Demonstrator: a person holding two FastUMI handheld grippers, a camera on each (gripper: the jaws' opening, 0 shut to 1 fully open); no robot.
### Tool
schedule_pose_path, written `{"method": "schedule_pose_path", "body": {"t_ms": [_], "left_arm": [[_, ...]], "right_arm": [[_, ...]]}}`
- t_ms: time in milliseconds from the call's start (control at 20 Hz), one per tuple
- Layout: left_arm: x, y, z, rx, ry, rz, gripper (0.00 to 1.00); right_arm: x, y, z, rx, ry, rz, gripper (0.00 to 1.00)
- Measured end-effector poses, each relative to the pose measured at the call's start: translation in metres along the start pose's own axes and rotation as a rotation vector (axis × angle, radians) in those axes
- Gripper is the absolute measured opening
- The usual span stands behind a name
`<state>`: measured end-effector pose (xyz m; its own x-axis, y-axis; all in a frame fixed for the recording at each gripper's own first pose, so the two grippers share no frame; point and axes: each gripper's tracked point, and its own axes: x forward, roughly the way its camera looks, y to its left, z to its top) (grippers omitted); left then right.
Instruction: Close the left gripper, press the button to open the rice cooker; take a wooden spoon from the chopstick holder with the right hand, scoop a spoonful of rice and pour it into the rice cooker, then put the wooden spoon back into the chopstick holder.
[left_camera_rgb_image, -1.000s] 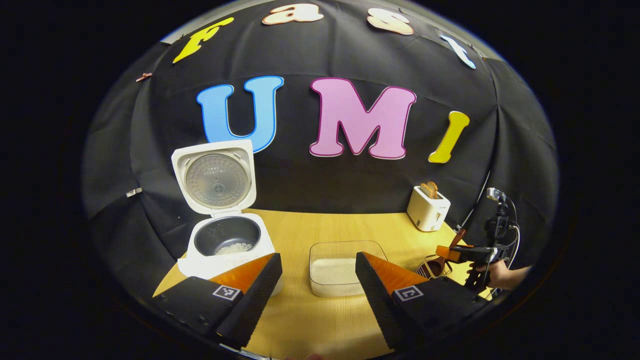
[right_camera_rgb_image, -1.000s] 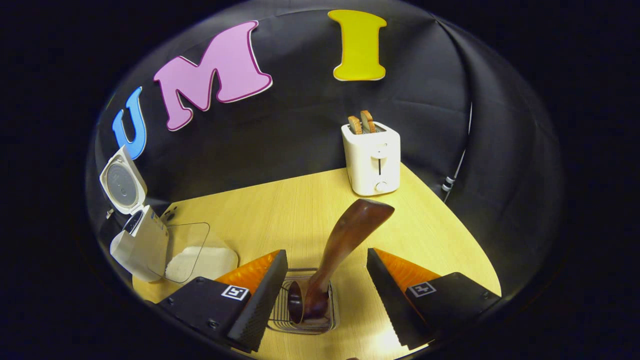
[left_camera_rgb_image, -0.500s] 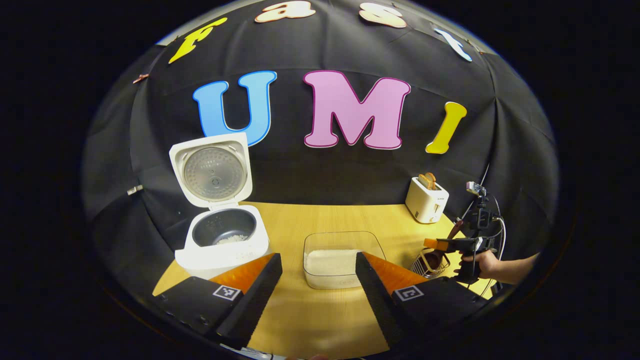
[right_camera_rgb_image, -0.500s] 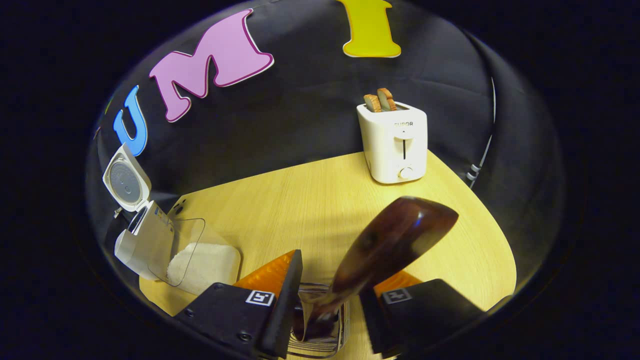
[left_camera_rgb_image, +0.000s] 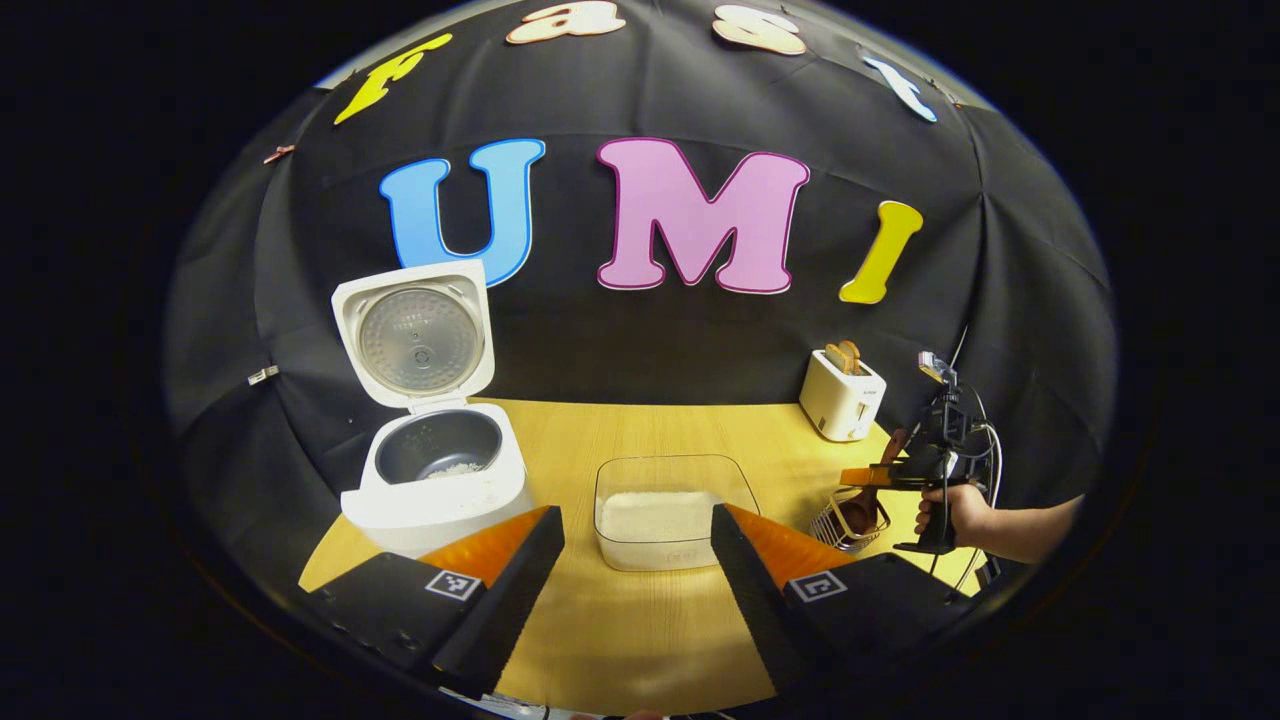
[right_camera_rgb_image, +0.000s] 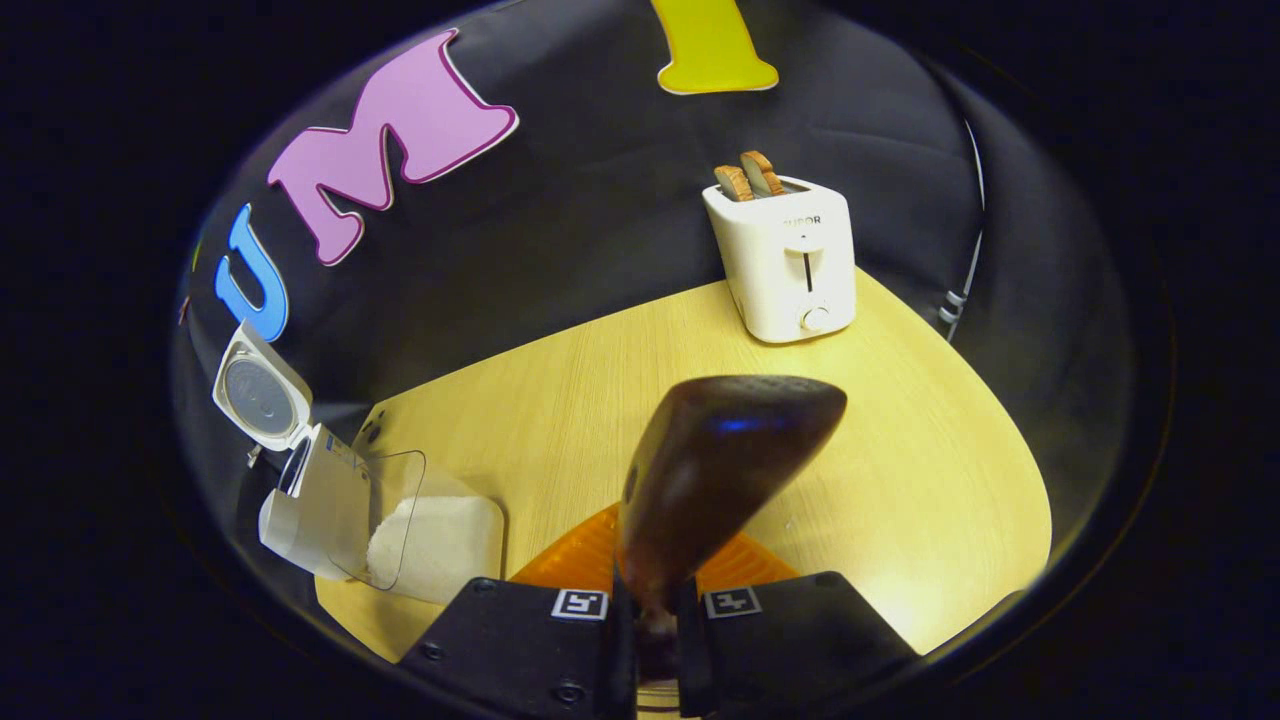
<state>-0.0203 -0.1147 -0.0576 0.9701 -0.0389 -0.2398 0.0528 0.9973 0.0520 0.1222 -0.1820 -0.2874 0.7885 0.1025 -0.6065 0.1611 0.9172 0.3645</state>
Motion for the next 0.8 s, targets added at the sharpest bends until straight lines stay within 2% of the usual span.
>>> {"method": "schedule_pose_path", "body": {"t_ms": [250, 550, 800], "left_arm": [[-0.004, 0.012, 0.002, -0.019, -0.018, 0.002, 0.96], [-0.01, 0.039, 0.0, -0.072, -0.04, 0.004, 0.96], [-0.011, 0.073, -0.005, -0.095, -0.05, 0.015, 0.96]], "right_arm": [[-0.017, 0.009, 0.018, -0.062, -0.044, -0.039, 0.2], [-0.049, 0.024, 0.063, -0.116, -0.145, -0.09, 0.2], [-0.067, 0.077, 0.096, -0.127, -0.211, -0.056, 0.2]]}}
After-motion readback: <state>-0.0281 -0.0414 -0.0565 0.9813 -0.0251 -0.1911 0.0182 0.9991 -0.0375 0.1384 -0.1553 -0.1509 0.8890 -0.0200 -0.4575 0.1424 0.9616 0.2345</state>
